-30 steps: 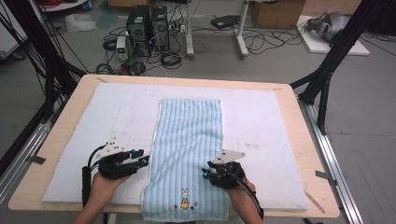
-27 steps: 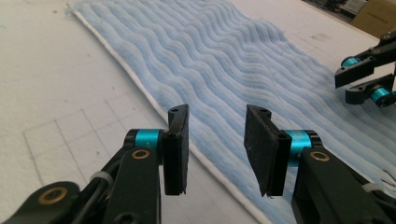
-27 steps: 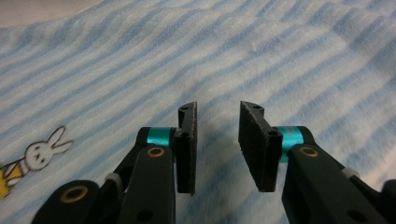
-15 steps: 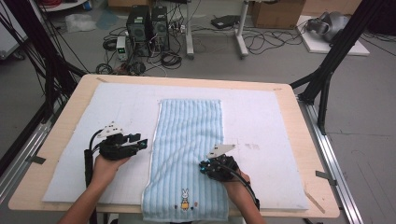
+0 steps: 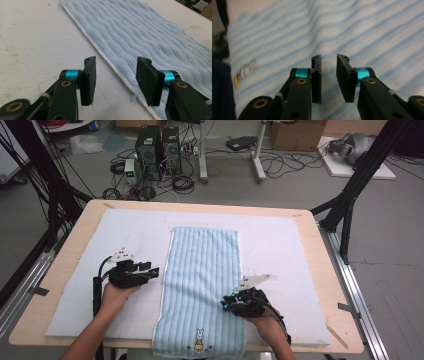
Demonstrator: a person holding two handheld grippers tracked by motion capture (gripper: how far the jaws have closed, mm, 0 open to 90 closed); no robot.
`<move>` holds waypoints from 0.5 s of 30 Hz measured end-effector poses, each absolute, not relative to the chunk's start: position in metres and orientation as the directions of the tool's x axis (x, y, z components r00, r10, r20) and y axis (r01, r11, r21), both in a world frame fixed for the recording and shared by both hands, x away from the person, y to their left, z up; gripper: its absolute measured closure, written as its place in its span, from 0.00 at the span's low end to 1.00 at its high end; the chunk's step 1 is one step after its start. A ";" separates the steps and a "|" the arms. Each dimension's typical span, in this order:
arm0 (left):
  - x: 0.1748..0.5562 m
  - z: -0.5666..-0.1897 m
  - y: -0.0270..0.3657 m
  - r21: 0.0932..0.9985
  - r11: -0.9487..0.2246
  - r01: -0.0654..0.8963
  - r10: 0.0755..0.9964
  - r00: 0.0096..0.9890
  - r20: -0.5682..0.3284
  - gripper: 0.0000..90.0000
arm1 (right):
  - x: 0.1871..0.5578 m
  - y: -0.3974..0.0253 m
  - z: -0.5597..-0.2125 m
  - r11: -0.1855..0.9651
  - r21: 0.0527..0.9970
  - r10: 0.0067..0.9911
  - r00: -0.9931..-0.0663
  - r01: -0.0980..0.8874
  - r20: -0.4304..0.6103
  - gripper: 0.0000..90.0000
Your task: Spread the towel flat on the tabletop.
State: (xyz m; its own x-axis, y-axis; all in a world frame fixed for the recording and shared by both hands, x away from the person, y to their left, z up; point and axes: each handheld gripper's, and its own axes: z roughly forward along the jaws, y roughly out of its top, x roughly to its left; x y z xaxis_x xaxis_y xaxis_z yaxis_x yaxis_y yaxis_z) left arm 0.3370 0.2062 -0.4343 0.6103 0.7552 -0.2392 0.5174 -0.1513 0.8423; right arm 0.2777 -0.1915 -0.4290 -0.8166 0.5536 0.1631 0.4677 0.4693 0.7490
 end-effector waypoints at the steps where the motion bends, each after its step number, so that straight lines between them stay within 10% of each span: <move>1: 0.342 -0.435 0.203 0.842 -0.151 0.518 0.754 0.611 -0.241 0.56 | 0.280 -0.194 -0.428 0.450 0.760 0.572 -0.805 0.469 0.158 0.77; 15: 0.419 -0.450 0.171 0.796 -0.112 0.595 0.849 0.473 -0.234 0.52 | 0.303 -0.210 -0.427 0.355 0.787 0.720 -0.685 0.505 0.115 0.69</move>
